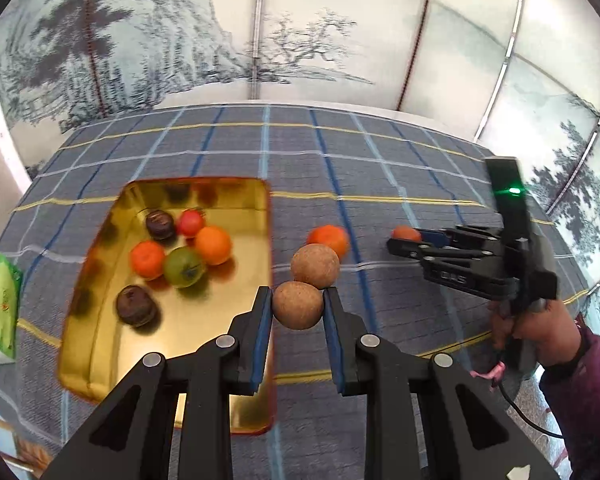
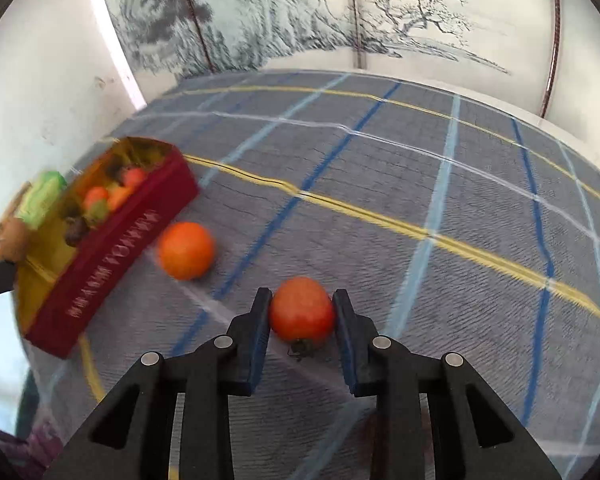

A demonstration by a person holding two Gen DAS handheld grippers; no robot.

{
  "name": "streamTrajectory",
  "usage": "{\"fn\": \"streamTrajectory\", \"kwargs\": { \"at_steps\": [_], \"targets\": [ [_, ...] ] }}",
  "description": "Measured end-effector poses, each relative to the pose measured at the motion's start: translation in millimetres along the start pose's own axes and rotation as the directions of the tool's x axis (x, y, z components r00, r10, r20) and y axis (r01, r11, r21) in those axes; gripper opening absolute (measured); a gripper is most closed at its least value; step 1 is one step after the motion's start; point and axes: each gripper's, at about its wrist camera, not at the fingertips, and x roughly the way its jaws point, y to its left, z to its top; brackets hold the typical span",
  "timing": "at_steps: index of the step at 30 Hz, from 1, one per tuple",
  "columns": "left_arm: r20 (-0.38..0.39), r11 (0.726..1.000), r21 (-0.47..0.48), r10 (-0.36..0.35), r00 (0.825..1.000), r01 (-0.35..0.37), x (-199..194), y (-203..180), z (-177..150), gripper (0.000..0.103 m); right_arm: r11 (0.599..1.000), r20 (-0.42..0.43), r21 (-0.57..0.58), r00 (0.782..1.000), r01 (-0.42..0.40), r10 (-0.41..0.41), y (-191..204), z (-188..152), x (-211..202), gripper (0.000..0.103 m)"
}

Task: Organize fruits
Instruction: 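Carry the tan fruits into the tin with the left tool while the right tool grasps a red tomato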

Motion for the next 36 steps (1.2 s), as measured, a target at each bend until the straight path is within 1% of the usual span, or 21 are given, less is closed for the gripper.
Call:
{"fn": "streamTrajectory", "kwargs": {
  "at_steps": [4, 9, 13, 17, 20, 26, 36],
  "targets": [
    [-0.021, 0.998, -0.041, 0.040, 0.999, -0.041, -3, 22, -14, 0.022, 0.999, 0.029, 0.048, 0.999, -0.020, 0.019, 11, -10, -2, 0.032],
    [-0.036, 0.994, -0.071, 0.083, 0.996, -0.085, -4, 43, -27, 0.022, 0.997, 0.030, 0.077, 1.000, -0.006, 0.003, 11, -16, 7, 0.032],
    [-0.043, 0.993, -0.079, 0.090, 0.995, -0.093, 3, 50, -28, 0.022, 0.998, 0.027, 0.061, 0.999, 0.015, -0.016, 15, -17, 11, 0.032],
    [-0.042, 0.992, -0.053, 0.114, 0.993, -0.116, 12, 51, -29, 0.022, 0.998, 0.025, 0.059, 0.999, 0.018, -0.019, 16, -17, 12, 0.032],
    [-0.050, 0.992, -0.065, 0.103, 0.993, -0.106, 18, 54, -30, 0.022, 0.998, 0.026, 0.065, 1.000, 0.010, -0.012, 15, -16, 12, 0.032],
    [-0.059, 0.992, -0.062, 0.110, 0.992, -0.114, 28, 56, -30, 0.022, 0.998, 0.025, 0.062, 1.000, 0.013, -0.015, 15, -16, 12, 0.032],
    [-0.050, 0.990, -0.064, 0.122, 0.991, -0.125, 26, 60, -36, 0.024, 0.998, 0.024, 0.058, 1.000, 0.019, -0.021, 16, -16, 13, 0.032]
  ]
}}
